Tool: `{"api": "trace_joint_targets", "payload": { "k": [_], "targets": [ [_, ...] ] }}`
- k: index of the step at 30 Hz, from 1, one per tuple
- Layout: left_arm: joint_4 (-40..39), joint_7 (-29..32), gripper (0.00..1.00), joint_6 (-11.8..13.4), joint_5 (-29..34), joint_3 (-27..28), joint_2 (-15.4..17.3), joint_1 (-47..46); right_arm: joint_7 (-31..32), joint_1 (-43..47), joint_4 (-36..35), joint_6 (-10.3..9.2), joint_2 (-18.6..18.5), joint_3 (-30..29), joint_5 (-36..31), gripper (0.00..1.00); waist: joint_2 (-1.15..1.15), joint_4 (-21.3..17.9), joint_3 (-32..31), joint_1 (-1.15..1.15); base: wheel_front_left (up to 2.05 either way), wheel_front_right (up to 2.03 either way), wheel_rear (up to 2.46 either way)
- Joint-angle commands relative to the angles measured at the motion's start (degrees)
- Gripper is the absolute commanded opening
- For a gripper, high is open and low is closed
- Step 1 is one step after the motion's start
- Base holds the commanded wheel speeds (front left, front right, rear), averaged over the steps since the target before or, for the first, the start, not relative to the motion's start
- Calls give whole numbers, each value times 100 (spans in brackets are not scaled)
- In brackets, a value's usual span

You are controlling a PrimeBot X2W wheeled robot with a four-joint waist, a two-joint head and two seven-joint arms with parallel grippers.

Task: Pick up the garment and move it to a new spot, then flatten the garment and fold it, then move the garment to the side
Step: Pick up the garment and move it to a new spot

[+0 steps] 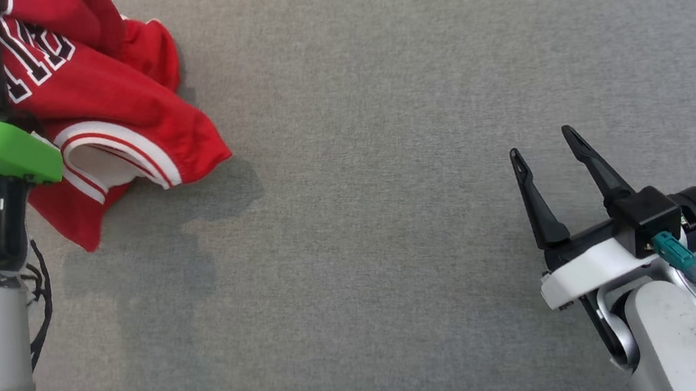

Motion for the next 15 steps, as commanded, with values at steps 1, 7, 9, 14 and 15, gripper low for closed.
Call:
{"api": "trace_joint_targets", "payload": {
  "k": [1,7,9,14,15],
  "targets": [
    [-321,133,0,7,-96,-7,45,83,-4,55,5,-6,-2,27,129,100,0,-467,-401,0,0,0,0],
    [-1620,818,0,133,-319,-85,14,51,-4,56,-23,-6,4,172,533,100,0,-1170,-654,0,0,0,0],
    [-1876,1076,0,172,-456,-134,-43,-29,-4,71,-30,-6,4,190,617,100,0,-1419,-683,0,0,0,0],
    [-2222,1482,0,243,-606,-295,-170,-212,-4,46,-85,-6,6,264,822,100,0,-2085,-635,0,0,0,0],
    [-2249,1545,0,246,-630,-349,-213,-238,-4,23,-98,-6,3,271,868,100,0,-2233,-608,0,0,0,0]
  ]
}}
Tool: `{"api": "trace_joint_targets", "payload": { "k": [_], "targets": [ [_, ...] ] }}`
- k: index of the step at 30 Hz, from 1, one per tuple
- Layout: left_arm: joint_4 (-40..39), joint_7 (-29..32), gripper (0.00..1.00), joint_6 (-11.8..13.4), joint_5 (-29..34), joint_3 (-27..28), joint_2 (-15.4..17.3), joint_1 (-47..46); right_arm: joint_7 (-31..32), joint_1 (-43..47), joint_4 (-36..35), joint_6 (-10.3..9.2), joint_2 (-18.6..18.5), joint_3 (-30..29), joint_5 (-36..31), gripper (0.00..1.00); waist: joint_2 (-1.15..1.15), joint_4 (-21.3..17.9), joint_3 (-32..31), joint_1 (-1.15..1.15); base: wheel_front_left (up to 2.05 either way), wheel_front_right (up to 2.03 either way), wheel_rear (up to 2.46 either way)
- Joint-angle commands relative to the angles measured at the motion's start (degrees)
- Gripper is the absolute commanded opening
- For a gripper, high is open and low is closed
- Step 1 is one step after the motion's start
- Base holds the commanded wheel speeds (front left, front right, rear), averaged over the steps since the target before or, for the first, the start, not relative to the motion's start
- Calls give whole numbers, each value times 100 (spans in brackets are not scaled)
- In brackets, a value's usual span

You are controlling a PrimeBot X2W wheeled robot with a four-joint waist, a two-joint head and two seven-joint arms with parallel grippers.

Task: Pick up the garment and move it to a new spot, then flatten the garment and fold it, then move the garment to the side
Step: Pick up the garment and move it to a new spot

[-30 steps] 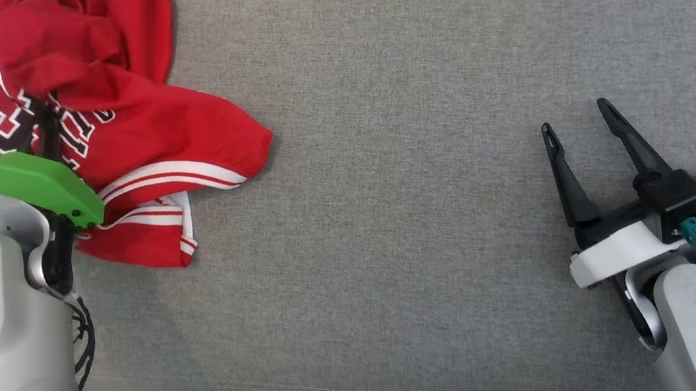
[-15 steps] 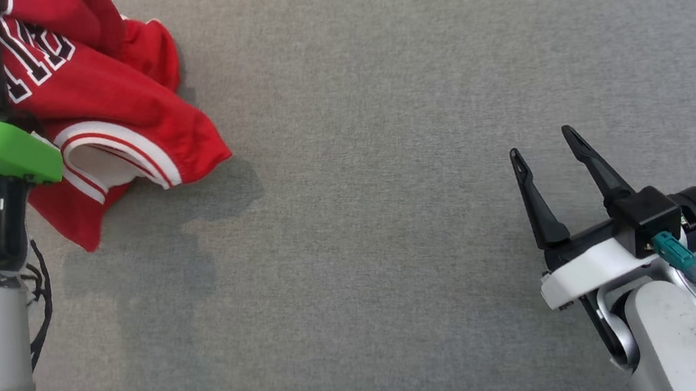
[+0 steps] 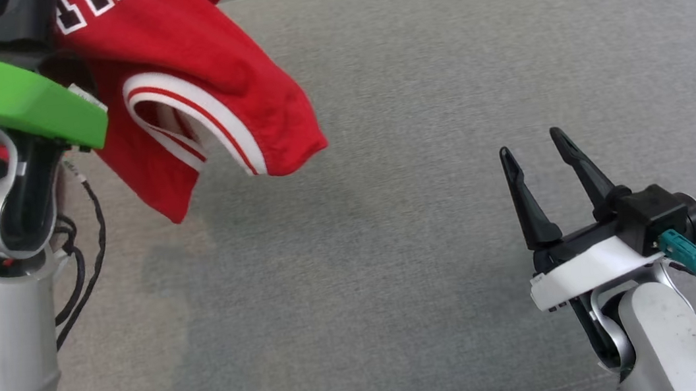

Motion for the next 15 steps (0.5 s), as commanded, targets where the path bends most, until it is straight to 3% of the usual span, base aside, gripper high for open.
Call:
{"api": "trace_joint_targets", "payload": {
  "k": [1,7,15],
  "targets": [
    [-23,49,0,17,-52,-62,-75,-83,-4,-1,-39,-6,-8,-15,84,100,0,-893,-90,0,0,0,0],
    [198,139,0,-13,-131,-396,-353,-211,-4,-171,-191,-6,-4,-116,367,100,0,-1515,158,0,0,0,0],
    [1080,-287,0,-109,23,-870,-668,71,-4,-87,-225,-6,-3,-28,566,100,0,-2064,386,0,0,0,0]
  ]
}}
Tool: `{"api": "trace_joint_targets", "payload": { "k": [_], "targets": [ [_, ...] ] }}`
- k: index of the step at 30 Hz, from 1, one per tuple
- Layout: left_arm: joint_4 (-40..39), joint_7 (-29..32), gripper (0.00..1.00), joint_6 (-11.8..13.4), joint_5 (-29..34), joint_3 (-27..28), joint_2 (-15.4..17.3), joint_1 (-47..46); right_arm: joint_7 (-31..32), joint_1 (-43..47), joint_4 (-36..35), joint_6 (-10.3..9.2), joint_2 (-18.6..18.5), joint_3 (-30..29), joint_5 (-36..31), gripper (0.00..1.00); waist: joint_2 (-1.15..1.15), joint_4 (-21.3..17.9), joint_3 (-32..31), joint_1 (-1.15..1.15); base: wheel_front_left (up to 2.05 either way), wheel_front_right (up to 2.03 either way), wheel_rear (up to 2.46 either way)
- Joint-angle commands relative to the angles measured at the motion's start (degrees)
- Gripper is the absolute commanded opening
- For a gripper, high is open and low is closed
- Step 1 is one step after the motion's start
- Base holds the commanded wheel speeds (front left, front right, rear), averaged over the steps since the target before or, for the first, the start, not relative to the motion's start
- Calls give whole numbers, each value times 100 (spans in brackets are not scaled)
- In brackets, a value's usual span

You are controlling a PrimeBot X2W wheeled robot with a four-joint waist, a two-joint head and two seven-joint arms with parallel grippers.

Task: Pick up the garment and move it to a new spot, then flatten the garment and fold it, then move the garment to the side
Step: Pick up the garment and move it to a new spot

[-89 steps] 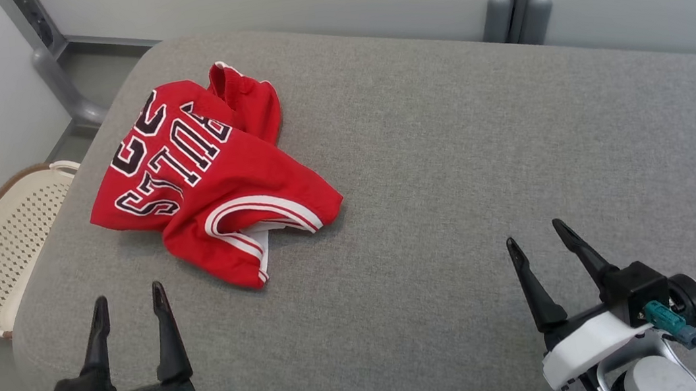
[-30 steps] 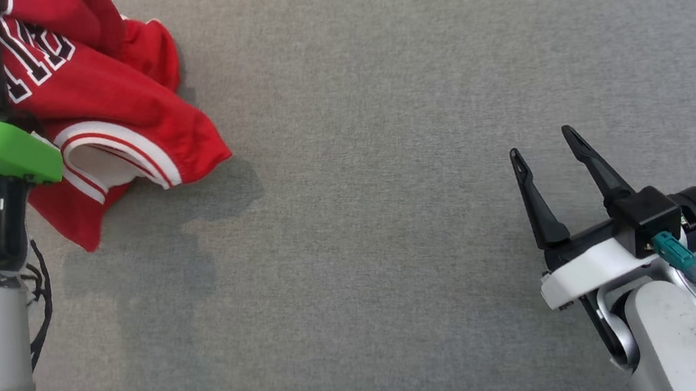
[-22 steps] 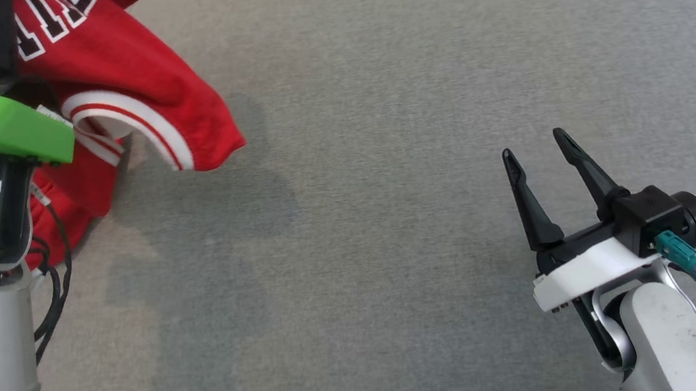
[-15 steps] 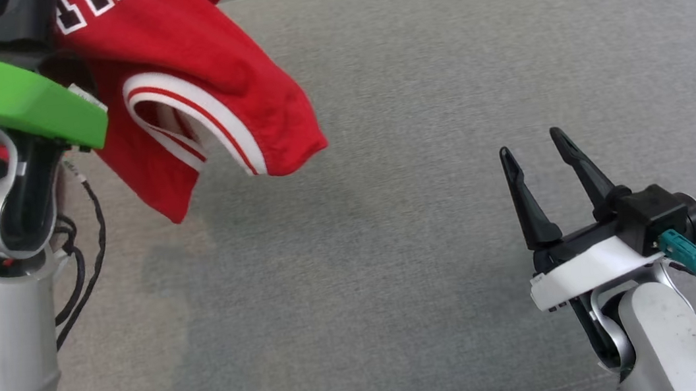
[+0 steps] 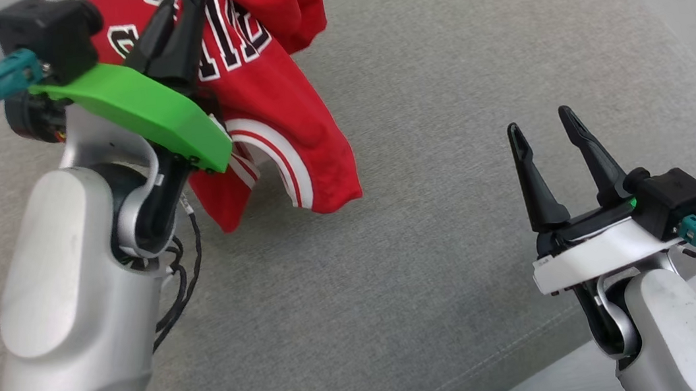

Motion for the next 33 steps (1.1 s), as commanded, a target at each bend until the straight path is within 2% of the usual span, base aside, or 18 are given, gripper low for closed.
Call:
{"api": "trace_joint_targets", "payload": {
  "k": [1,11,12,13,14,20,25,33],
  "targets": [
    [182,-127,0,-24,64,-47,-26,78,-4,70,-7,-6,3,24,61,100,0,-445,264,0,0,0,0],
    [2143,-985,0,-62,519,-418,-12,319,-4,102,26,-6,1,146,139,100,0,-494,426,0,0,0,0],
    [2333,-1088,4,-73,556,-455,-34,308,-4,92,32,-6,2,156,118,100,0,-461,416,0,0,0,0],
    [2471,-1177,33,-82,594,-495,-44,286,-4,92,33,-6,2,155,95,100,0,-429,399,0,0,0,0],
    [2617,-1308,100,-87,661,-550,-43,239,-4,99,37,-6,0,159,72,100,0,-389,375,0,0,0,0],
    [2937,-2339,100,1,1041,-748,-83,245,-3,256,75,-6,-2,109,-121,100,0,-4,54,0,0,0,0],
    [2777,-2714,100,107,1195,-676,-121,791,-3,479,138,-6,-5,95,-310,100,0,442,-417,0,0,0,0],
    [1039,-2738,100,198,1785,67,-190,2409,-3,815,148,-6,-6,50,-500,100,0,1133,-968,0,0,0,0]
  ]
}}
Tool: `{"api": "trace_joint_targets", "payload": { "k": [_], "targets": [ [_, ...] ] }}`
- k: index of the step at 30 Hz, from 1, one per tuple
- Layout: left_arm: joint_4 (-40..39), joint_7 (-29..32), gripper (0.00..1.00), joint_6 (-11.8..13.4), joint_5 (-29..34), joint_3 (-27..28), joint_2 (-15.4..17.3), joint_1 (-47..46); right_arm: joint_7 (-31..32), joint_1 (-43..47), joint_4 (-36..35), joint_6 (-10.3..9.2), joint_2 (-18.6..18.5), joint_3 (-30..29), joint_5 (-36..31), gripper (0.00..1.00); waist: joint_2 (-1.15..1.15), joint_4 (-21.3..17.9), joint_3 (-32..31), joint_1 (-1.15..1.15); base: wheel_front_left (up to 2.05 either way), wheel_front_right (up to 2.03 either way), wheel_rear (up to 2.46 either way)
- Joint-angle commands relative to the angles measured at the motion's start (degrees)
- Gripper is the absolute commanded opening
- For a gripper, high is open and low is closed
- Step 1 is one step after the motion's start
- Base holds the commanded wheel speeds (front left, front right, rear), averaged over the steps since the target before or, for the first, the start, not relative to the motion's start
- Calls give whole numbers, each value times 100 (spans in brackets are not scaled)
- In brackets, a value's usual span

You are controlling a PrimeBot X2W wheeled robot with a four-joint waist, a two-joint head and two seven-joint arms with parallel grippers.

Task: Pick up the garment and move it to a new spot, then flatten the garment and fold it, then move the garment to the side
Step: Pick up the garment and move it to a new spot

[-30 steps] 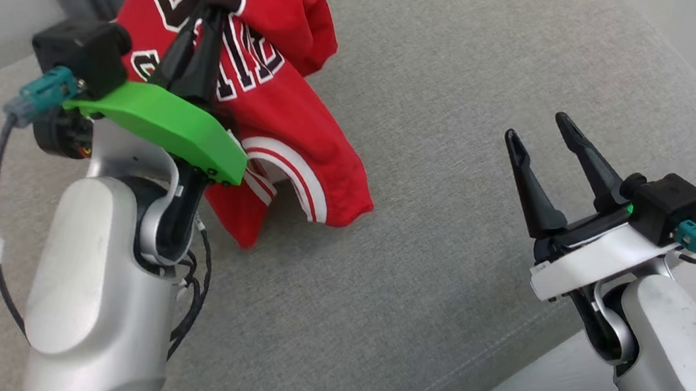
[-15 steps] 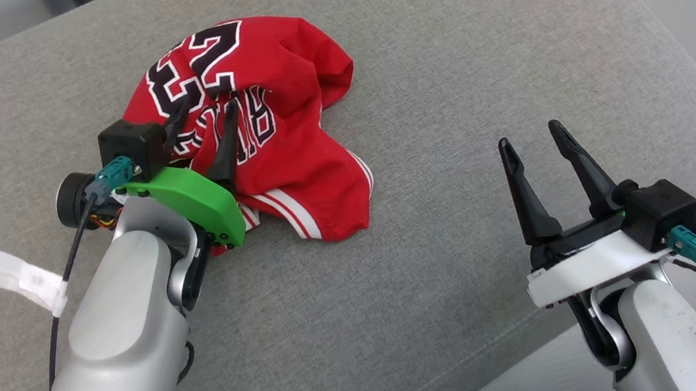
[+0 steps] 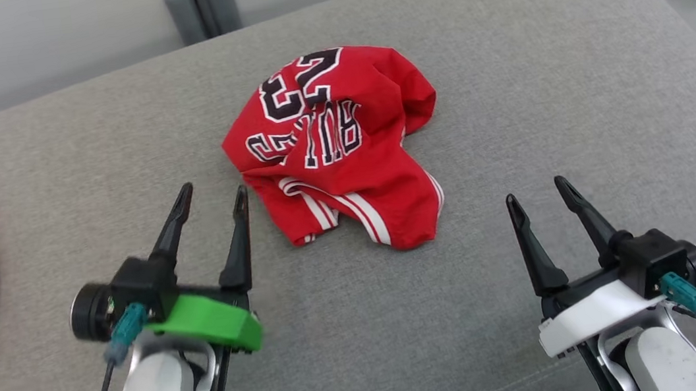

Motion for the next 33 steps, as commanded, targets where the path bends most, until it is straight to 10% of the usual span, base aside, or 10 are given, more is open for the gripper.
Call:
{"api": "trace_joint_targets", "payload": {
  "k": [1,16,33],
  "targets": [
    [-296,-17,100,19,159,160,-37,320,-3,128,-11,-6,-13,0,-42,100,0,601,-550,0,0,0,0],
    [-1871,-12,100,228,896,1385,-519,2532,-3,600,-117,-6,-13,37,20,100,0,946,-996,0,0,0,0],
    [-2054,-12,100,478,868,1057,-532,2880,-3,738,-84,-6,-13,70,36,100,0,922,-1145,0,0,0,0]
  ]
}}
